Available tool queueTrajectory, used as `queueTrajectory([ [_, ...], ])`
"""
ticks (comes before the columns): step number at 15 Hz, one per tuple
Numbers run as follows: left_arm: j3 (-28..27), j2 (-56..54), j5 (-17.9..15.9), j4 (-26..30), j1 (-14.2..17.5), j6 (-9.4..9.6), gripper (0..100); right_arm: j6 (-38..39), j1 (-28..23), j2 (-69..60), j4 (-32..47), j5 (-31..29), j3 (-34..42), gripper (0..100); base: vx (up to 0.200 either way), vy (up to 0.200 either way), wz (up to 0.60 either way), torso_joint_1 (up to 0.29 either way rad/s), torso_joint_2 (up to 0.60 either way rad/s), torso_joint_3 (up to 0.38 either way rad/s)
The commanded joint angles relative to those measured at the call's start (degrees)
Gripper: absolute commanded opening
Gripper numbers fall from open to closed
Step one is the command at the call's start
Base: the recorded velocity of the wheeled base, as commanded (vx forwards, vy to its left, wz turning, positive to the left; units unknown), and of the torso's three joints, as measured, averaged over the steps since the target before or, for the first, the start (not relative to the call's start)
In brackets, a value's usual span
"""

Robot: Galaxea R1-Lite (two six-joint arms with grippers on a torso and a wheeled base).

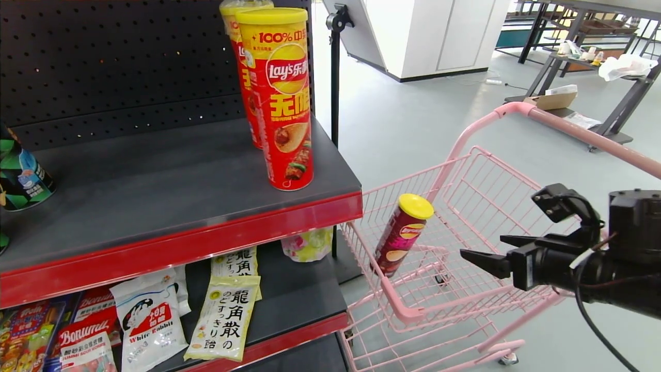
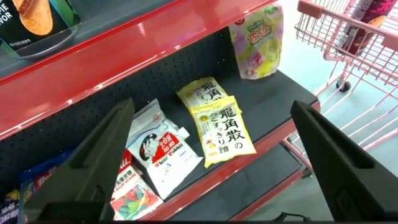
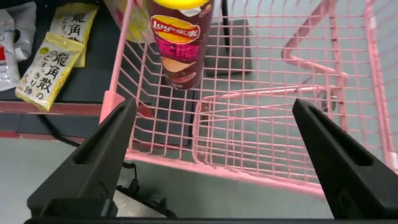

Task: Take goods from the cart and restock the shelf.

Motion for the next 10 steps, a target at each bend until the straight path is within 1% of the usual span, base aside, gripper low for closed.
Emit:
queueTrajectory([
  [1,-0.58,2.22,0.09,-0.07,0.02,-0.01,100,-0.02,3.11,12.84,-4.41,1.2,-3.32,100,0.0,0.0,0.0,0.0,0.0,0.0],
  [3,-0.76,2.92,0.09,-0.07,-0.07,-0.01,100,0.24,4.07,14.95,-4.41,1.29,-5.61,100,0.0,0.0,0.0,0.0,0.0,0.0],
  [5,-0.76,3.53,0.09,-0.07,-0.07,-0.1,100,1.47,4.16,19.25,-4.58,1.64,-10.09,100,0.0,0.0,0.0,0.0,0.0,0.0],
  [6,-0.76,3.53,0.09,-0.07,-0.07,-0.1,100,1.47,4.16,19.25,-4.58,1.64,-10.09,100,0.0,0.0,0.0,0.0,0.0,0.0],
  [7,-0.67,3.8,0.17,-0.07,0.02,-0.01,100,1.82,4.16,21.19,-4.49,1.81,-12.73,100,0.0,0.0,0.0,0.0,0.0,0.0],
  [10,-0.76,4.41,0.17,-0.07,0.02,-0.01,100,1.91,4.07,24.26,-5.46,2.69,-15.72,100,0.0,0.0,0.0,0.0,0.0,0.0],
])
